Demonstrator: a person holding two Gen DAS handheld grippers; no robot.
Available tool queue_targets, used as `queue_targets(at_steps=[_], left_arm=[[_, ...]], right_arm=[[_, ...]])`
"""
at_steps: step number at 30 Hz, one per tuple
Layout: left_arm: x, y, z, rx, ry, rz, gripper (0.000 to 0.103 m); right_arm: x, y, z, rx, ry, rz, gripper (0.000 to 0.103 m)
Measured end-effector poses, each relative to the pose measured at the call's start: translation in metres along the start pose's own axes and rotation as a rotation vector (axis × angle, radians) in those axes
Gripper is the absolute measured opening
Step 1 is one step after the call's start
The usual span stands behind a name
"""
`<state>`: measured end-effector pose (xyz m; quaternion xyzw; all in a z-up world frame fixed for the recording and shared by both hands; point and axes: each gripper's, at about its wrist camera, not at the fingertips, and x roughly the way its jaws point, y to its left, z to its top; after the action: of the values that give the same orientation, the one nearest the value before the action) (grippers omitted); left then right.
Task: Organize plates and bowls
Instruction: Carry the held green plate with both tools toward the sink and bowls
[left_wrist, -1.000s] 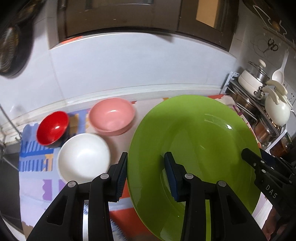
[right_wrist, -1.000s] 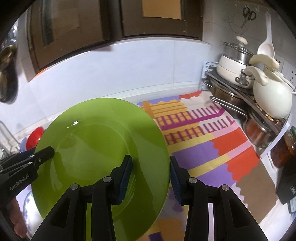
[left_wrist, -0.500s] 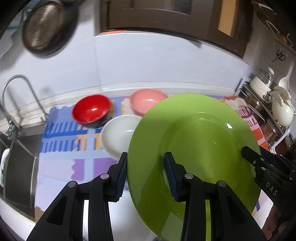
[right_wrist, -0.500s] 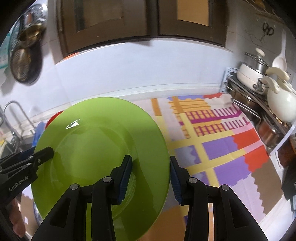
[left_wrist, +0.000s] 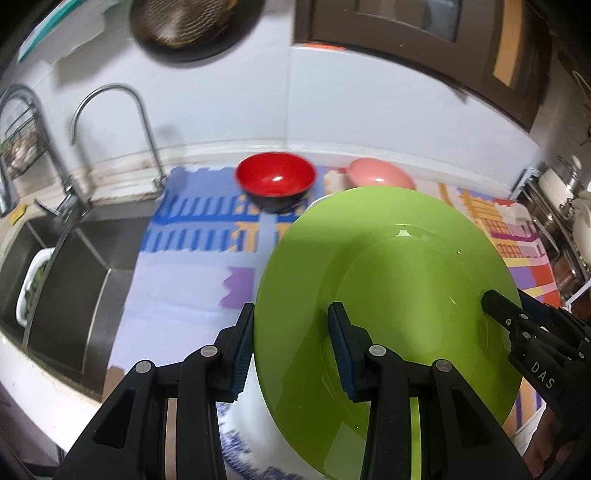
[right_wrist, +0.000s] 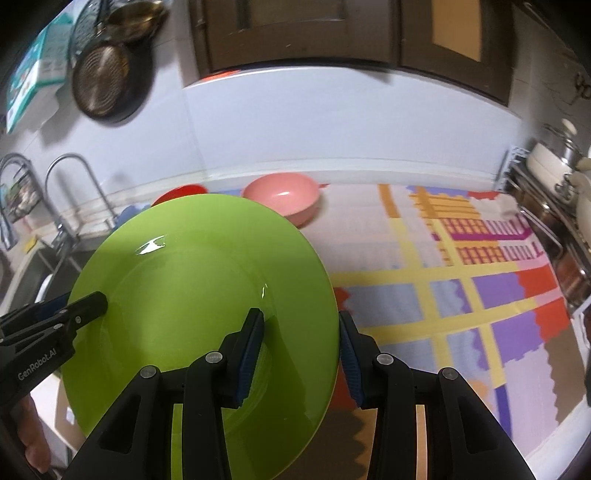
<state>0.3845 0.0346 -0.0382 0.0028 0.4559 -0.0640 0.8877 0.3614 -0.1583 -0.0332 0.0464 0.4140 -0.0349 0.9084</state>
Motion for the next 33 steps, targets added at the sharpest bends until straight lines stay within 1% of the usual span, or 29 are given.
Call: queue_targets(at_steps=[7, 13, 22, 28, 33], left_arm=[[0.005, 0.029, -0.019, -0.043, 0.049, 0.048, 0.039], [0.012, 0.043, -0.036, -0.072, 0.102, 0.069, 0.039], [0.036, 0.052, -0.057, -0.103, 0.181, 0.071, 0.039], [0.048, 0.054, -0.063, -0.111, 0.199, 0.079, 0.039], [0.056, 0.057, -0.068, -0.126, 0.231, 0.084, 0.039]], right_arm=[[0.015, 0.032, -0.014, -0.042, 0.051, 0.055, 0.041], [0.027, 0.052, -0.029, -0.074, 0.104, 0.084, 0.041], [0.052, 0.062, -0.044, -0.112, 0.192, 0.091, 0.041], [0.067, 0.063, -0.054, -0.115, 0.228, 0.1, 0.041], [0.075, 0.065, -0.058, -0.131, 0.242, 0.101, 0.041]])
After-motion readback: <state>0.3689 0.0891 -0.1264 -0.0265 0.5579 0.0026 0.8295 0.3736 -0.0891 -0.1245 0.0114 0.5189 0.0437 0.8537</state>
